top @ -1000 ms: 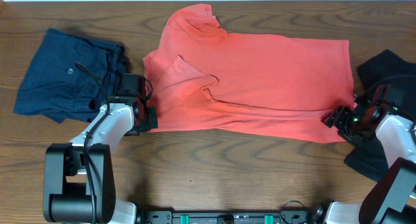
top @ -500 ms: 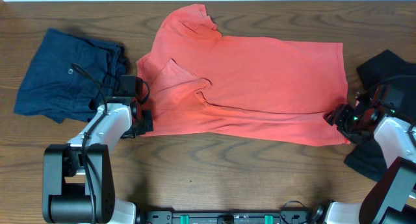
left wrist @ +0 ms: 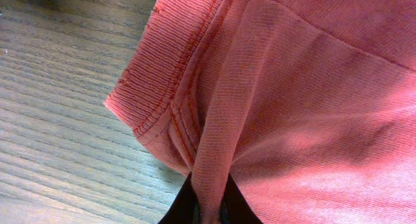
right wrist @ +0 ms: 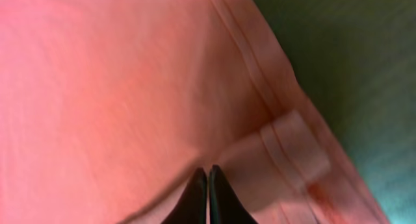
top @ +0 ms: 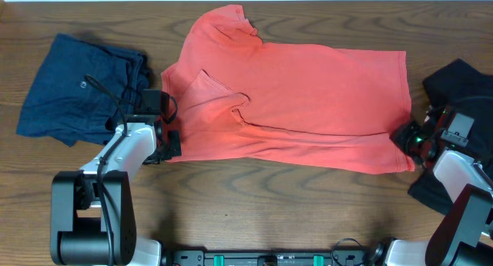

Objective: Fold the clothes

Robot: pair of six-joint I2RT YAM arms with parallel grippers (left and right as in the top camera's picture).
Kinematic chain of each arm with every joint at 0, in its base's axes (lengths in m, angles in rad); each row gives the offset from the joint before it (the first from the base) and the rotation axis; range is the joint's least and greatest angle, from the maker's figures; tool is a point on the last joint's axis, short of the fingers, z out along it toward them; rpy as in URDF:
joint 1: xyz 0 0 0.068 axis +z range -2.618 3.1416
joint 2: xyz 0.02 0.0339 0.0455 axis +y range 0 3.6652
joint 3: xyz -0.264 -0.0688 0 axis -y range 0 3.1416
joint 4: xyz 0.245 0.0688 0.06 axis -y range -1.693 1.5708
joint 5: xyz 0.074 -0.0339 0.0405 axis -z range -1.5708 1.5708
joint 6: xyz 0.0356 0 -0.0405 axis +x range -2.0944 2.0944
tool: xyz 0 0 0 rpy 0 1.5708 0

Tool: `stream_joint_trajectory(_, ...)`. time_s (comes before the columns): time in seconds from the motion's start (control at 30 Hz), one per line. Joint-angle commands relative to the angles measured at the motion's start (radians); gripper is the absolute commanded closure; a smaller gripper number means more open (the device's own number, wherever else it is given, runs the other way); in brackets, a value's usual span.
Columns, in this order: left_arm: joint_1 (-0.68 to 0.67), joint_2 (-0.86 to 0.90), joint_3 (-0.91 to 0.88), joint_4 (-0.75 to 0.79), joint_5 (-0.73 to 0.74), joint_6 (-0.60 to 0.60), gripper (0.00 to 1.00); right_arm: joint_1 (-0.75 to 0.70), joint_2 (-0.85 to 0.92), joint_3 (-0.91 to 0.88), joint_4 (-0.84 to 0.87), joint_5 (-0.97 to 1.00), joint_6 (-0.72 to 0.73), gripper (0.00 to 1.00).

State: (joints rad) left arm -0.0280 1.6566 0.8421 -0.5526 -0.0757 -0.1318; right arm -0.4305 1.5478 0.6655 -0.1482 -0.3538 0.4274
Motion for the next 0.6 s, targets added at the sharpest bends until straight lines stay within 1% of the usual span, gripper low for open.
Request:
stream_joint_trajectory(0.0, 0.012, 0.010, -0.019, -0.010, -0.038, -0.008, 0.94, 0.012, 0.008, 0.002, 0.059, -0.097, 0.050, 0.99)
stream_joint_trajectory(0.07, 0.012, 0.010, -0.019, -0.010, -0.038, -0.008, 0.94, 0.012, 0.008, 0.016, 0.048, -0.161, 0.026, 0.98)
stream_joint_trajectory(0.1, 0.012, 0.010, -0.019, -0.010, -0.038, -0.008, 0.94, 0.012, 0.008, 0.027, 0.021, -0.194, 0.000, 0.90)
stream_joint_trajectory(0.13, 0.012, 0.010, -0.019, -0.010, -0.038, -0.008, 0.94, 0.012, 0.008, 0.040, -0.018, -0.212, -0.023, 0.85)
stream_joint_trajectory(0.23, 0.012, 0.010, -0.019, -0.010, -0.038, -0.008, 0.94, 0.012, 0.008, 0.089, -0.204, -0.190, -0.095, 0.62)
stream_joint_trajectory(0.27, 0.012, 0.010, -0.019, -0.010, -0.038, -0.008, 0.93, 0.012, 0.008, 0.097, -0.253, -0.179, -0.105, 0.58)
stream_joint_trajectory(0.33, 0.012, 0.010, -0.019, -0.010, -0.038, -0.008, 0.94, 0.012, 0.008, 0.101, -0.332, -0.149, -0.108, 0.55)
stream_joint_trajectory(0.4, 0.012, 0.010, -0.019, -0.007, -0.038, -0.008, 0.93, 0.013, 0.008, 0.095, -0.362, -0.104, -0.106, 0.54)
stream_joint_trajectory(0.5, 0.012, 0.010, -0.019, -0.002, -0.038, -0.008, 0.93, 0.013, 0.009, 0.080, -0.343, -0.068, -0.102, 0.53)
stream_joint_trajectory(0.57, 0.012, 0.010, -0.019, 0.001, -0.038, -0.008, 0.93, 0.013, 0.009, 0.070, -0.320, -0.043, -0.072, 0.54)
